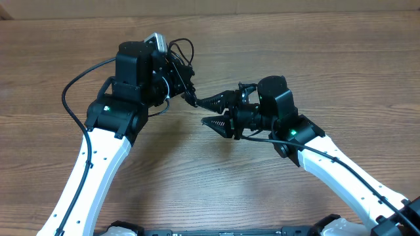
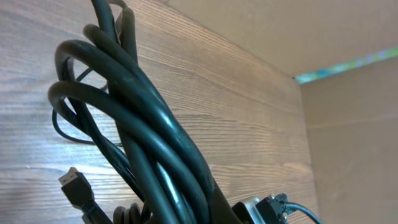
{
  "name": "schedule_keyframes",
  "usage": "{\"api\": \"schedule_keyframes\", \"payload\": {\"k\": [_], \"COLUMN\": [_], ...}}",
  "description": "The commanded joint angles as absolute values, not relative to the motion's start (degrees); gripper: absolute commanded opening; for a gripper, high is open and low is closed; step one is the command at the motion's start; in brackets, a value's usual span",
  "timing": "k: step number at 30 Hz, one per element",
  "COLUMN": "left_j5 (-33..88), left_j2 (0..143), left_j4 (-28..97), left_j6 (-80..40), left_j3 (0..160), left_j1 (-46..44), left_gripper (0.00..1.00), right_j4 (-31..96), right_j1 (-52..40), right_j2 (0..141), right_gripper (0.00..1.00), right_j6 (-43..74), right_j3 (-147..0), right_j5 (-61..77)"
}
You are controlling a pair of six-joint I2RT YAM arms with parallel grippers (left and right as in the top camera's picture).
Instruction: Untangle cables
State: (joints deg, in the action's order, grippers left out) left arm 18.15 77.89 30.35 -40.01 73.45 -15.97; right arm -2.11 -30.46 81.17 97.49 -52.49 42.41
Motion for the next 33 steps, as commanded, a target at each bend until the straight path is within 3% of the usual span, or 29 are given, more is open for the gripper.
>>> {"api": "schedule_keyframes", "payload": {"k": [1,3,17,33], "left_j5": [18.83,22.76,26.61,25.36], "left_j2": [76.84,76.84,76.84,76.84], "left_j4": [29.45,28.14,25.21,25.45], "left_j6": [-34.0,-30.87,-28.21,-25.06], "left_j3": [74.08,74.08,74.08,74.08], "left_j1": [-15.79,-16.01,-18.94,-18.76], "left_gripper": [0.04,0.04,0.04,0.04], "right_j4": [-3.79,-5.15,-5.56,-5.72], "right_j1": [-30.39,-30.39,-27.33,-25.74], "right_j2": [80.38,80.38,80.38,80.38], "right_gripper": [0.5,0.55,0.4,0.4], "right_j6": [108.92,111.33,112.73,112.73], "right_j3": [-53.32,-53.32,-53.32,-53.32], "right_j5": [44.27,44.25,43.94,46.02]}}
